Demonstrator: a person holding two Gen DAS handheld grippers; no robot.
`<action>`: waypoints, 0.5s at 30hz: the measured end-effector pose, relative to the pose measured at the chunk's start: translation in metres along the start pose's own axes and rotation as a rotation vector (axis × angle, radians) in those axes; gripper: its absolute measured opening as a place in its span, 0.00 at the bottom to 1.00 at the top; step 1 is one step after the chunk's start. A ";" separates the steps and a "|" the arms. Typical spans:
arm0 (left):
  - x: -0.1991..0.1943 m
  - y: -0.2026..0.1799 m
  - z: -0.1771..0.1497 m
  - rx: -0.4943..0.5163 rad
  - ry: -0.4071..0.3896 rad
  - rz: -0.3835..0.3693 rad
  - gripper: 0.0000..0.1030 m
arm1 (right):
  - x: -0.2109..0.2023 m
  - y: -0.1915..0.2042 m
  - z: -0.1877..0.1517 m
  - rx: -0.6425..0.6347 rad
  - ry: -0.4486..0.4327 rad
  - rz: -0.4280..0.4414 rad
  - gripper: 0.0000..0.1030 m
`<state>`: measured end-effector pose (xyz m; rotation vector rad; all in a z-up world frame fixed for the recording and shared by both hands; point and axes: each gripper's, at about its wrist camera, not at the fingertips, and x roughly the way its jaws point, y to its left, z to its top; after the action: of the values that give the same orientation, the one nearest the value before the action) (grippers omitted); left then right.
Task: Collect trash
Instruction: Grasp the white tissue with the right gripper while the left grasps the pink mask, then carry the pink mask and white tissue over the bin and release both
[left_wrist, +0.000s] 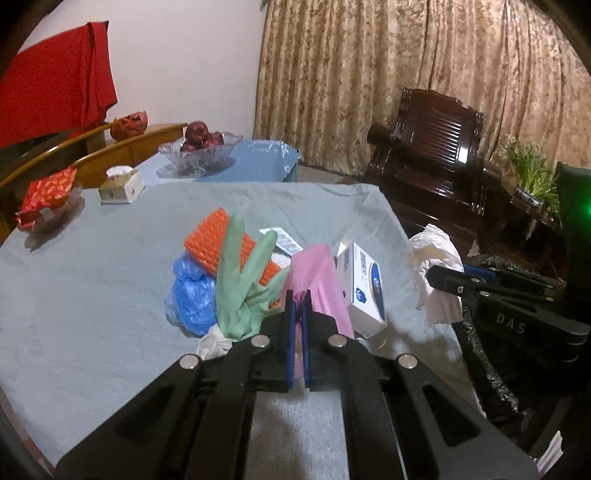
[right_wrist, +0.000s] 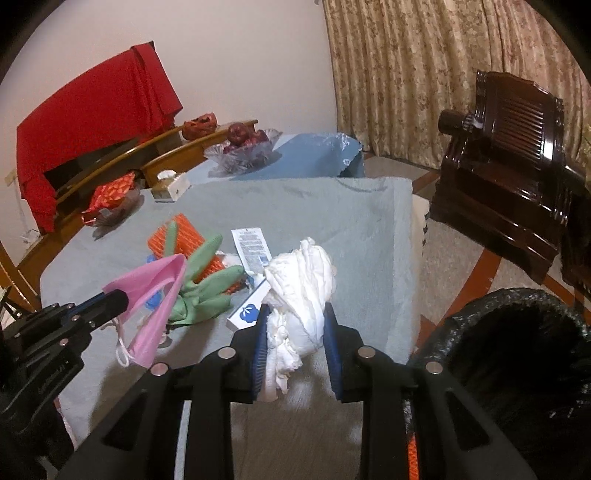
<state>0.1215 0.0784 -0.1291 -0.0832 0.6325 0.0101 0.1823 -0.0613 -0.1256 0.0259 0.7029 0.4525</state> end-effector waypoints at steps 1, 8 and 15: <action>-0.003 -0.001 0.001 0.000 -0.004 0.000 0.02 | -0.003 0.000 0.001 -0.001 -0.004 0.000 0.27; -0.023 -0.019 0.009 0.010 -0.037 -0.019 0.02 | -0.040 -0.001 0.004 -0.014 -0.057 -0.007 0.27; -0.040 -0.048 0.015 0.039 -0.066 -0.076 0.02 | -0.077 -0.013 0.004 -0.002 -0.105 -0.031 0.27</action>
<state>0.1001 0.0325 -0.0896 -0.0683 0.5626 -0.0724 0.1383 -0.1040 -0.0767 0.0363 0.5986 0.4186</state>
